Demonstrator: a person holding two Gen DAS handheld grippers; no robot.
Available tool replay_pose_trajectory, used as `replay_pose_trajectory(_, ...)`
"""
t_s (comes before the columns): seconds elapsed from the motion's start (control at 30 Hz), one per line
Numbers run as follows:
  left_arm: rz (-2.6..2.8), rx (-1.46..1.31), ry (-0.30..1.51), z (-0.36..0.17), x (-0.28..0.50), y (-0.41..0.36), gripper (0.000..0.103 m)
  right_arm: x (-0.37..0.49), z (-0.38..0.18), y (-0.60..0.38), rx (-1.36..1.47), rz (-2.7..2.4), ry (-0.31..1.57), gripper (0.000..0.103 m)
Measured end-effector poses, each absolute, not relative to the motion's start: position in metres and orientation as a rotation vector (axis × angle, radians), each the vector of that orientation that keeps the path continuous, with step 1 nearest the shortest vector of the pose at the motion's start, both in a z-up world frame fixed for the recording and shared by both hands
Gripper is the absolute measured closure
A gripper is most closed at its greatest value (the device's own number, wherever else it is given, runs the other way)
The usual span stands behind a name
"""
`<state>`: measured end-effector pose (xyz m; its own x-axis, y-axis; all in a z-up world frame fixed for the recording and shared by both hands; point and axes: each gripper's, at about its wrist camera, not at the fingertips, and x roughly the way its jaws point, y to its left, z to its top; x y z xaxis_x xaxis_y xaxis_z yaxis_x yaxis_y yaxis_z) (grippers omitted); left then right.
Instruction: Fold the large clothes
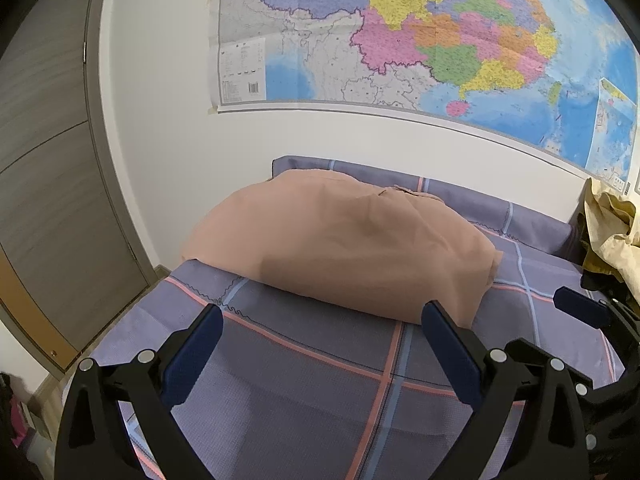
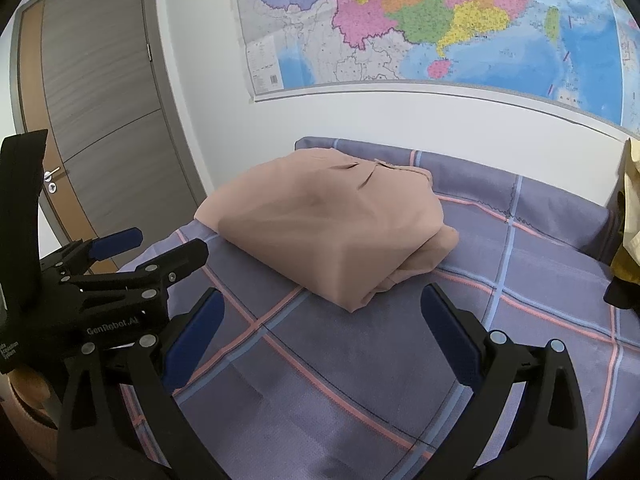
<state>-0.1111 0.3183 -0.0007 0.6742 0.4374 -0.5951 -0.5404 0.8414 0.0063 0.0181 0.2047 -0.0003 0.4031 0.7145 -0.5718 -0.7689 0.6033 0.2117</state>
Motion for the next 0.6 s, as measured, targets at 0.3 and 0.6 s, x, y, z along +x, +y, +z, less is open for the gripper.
replay_pose_trajectory(0.3,0.55,-0.173,0.631,-0.0026,-0.1108,0.3147,0.007,0.0173,-0.001,0.1998,-0.086,0.935,0.677,0.006)
replay_pose_trajectory(0.6,0.548,-0.173,0.633,-0.0023,-0.1113,0.3135,0.007,0.0171,-0.0012,0.1967,-0.08,0.935,0.675,0.006)
